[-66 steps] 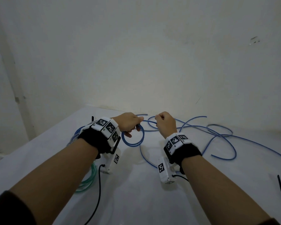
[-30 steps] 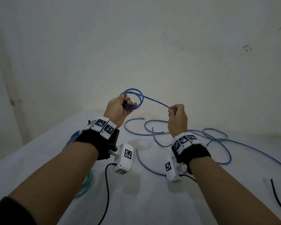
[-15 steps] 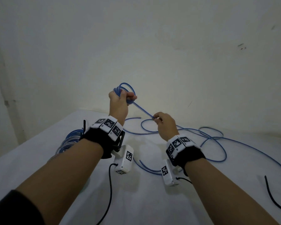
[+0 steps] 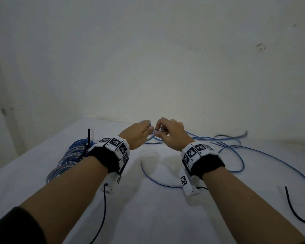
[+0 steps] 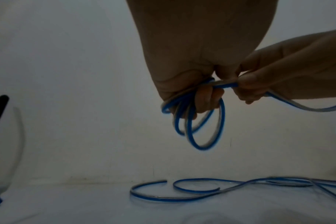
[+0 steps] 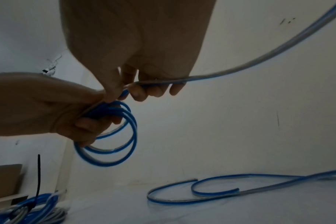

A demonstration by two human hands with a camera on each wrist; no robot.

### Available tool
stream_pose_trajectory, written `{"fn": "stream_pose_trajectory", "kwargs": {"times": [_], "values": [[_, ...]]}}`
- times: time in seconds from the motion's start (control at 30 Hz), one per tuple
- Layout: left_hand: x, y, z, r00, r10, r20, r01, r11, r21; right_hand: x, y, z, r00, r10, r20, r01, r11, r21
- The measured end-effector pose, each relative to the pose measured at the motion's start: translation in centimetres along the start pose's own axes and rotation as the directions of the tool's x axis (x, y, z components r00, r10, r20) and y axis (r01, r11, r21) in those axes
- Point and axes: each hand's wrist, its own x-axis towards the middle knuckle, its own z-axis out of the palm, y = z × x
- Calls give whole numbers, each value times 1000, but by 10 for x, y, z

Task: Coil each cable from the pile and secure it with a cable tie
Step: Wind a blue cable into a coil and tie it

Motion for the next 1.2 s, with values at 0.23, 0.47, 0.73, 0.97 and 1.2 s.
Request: {"fn": "stream_pose_trajectory", "kwargs": {"times": [0.23,0.47,0.73,0.97,1.2], "values": [[-1,0,-3,996,-84,29,88,963,-256,2,5,4,989,-36,-147,11,985,-172],[0,-2,-3,977,-211,-24,172,855,-490,3,6,11,979,160,-127,-131,968,215],[-1,4,0,984,-176,-21,143,858,-493,6,-5,20,894,432,-121,-368,861,351],[0,16,-8,985,-171,9,126,687,-716,13,-10,19,865,492,-99,-429,827,363],[0,21,-7,966,-231,116,241,642,-728,13,-3,22,850,526,-31,-472,786,398]]}}
